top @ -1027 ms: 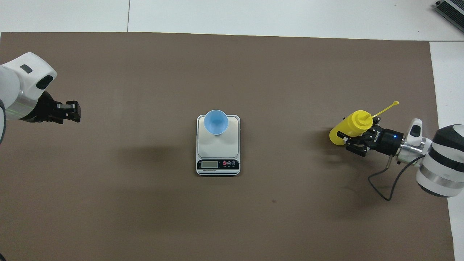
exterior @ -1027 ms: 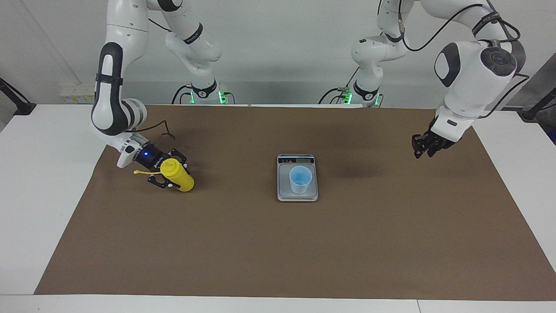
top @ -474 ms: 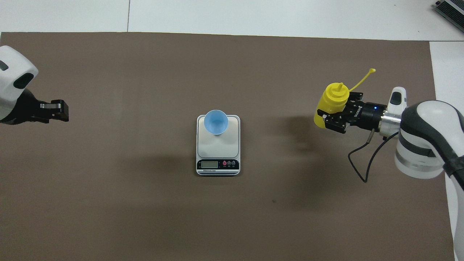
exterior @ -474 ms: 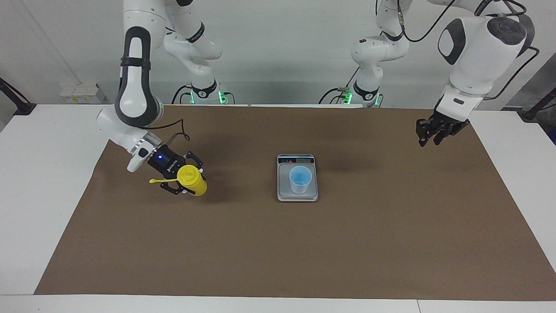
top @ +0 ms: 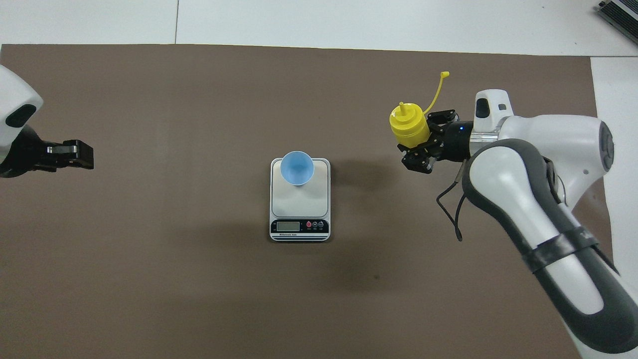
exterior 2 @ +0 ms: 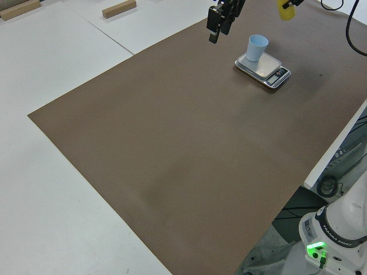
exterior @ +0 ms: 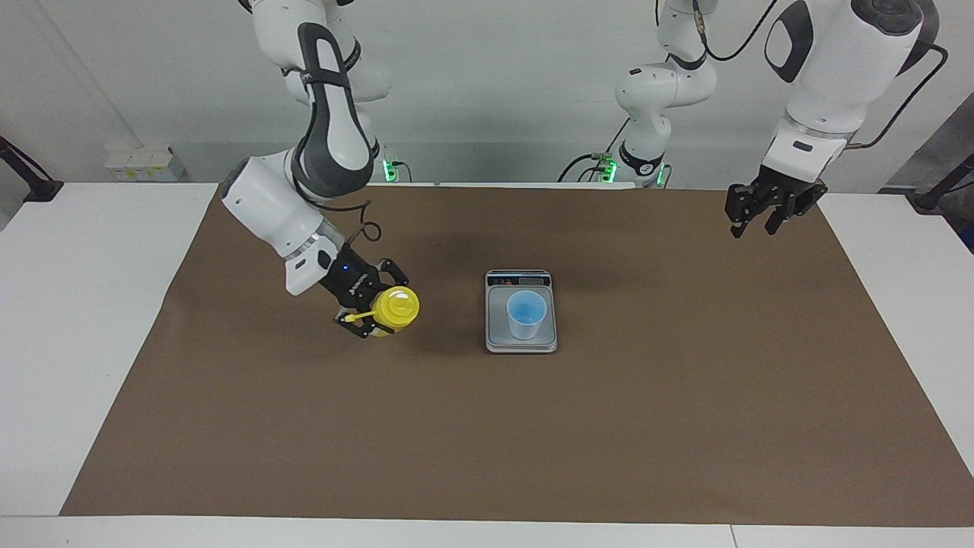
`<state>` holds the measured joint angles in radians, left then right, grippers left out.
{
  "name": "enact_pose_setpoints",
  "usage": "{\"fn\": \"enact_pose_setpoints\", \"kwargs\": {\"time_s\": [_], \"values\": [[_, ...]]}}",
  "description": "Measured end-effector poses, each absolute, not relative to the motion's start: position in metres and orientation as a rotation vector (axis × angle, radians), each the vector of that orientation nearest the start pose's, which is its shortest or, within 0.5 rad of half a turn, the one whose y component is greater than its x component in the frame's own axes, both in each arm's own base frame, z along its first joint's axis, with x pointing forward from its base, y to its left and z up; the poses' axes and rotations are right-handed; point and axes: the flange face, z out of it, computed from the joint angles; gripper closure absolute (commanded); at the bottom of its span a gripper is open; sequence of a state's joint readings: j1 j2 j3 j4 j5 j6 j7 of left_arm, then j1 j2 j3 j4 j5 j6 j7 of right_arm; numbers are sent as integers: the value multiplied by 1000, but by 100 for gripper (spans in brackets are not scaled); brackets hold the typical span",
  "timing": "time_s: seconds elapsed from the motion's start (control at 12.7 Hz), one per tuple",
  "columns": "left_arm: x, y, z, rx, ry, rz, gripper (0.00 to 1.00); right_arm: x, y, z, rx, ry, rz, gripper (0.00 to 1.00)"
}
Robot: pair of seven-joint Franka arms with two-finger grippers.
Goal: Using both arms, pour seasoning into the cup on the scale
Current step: 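Lift the yellow bottle with the right gripper toward the cup, then tilt the yellow bottle with the right gripper over the blue cup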
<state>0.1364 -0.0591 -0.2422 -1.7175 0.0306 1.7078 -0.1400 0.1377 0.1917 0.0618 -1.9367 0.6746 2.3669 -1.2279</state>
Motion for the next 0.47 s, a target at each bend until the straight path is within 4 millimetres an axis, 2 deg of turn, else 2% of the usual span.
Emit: {"fn": "enact_pose_setpoints", "kwargs": {"time_s": [0.24, 0.47], "values": [[544, -53, 595, -3101, -63, -70, 37, 607, 189, 425, -2519, -1484, -513, 100], [544, -50, 591, -3103, -70, -57, 37, 595, 230, 417, -2549, -1695, -438, 100]]}}
